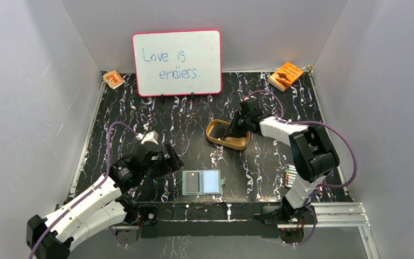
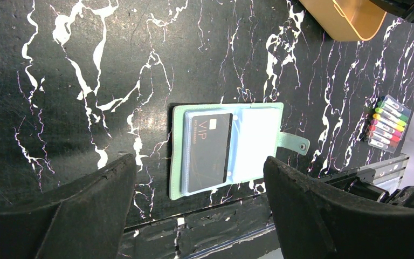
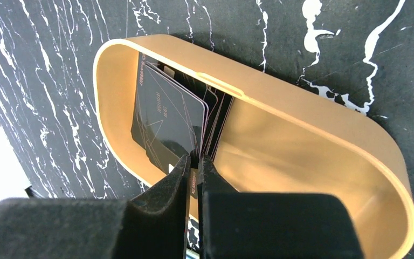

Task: Put the credit cards into the card holder
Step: Pick up the credit card from the storage box.

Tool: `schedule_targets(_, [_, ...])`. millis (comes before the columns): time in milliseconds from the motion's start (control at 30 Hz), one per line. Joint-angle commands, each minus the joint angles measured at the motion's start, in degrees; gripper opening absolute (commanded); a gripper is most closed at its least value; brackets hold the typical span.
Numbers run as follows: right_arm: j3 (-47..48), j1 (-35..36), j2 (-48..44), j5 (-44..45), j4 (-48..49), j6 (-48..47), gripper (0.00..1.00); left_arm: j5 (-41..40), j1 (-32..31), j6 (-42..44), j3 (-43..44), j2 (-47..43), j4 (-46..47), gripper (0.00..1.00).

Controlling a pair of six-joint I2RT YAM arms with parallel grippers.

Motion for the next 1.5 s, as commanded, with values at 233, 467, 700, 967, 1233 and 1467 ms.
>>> schedule_targets(233, [-1.38, -0.25, -5.78, 0.62, -2.72, 0.44, 0.00, 0.10, -0.17, -0.06, -0.49, -0.31, 0.47, 0.84])
schedule_targets(467, [-1.68, -0.25, -8.68, 0.14, -4.12, 0.92, 0.00, -0.02, -0.21, 0.13, -0.61, -0.23, 1.04, 0.84])
schedule_targets(700, [-1.27, -0.57, -8.42, -1.18, -3.83, 1.86, 0.00, 0.34, -0.19, 0.14, -0.54, -0.27, 1.20, 0.84])
schedule_targets(967, [-1.28, -2.20, -15.36, -2.65, -5.64, 8.61, 0.00, -1.41, -0.21, -0.04, 0.67, -1.93, -0.34, 0.83])
schedule_targets(1233, [1.84, -4.47, -19.25, -7.95, -12.02, 14.03, 0.00, -5.52, -0.16, -0.22, 3.61, -1.88, -2.57, 0.83])
schedule_targets(1467, [-1.70, -10.61, -24.51, -33.49, -6.52, 28.13, 0.00, -12.62, -0.19, -0.96, 11.33, -0.91, -7.20, 0.83])
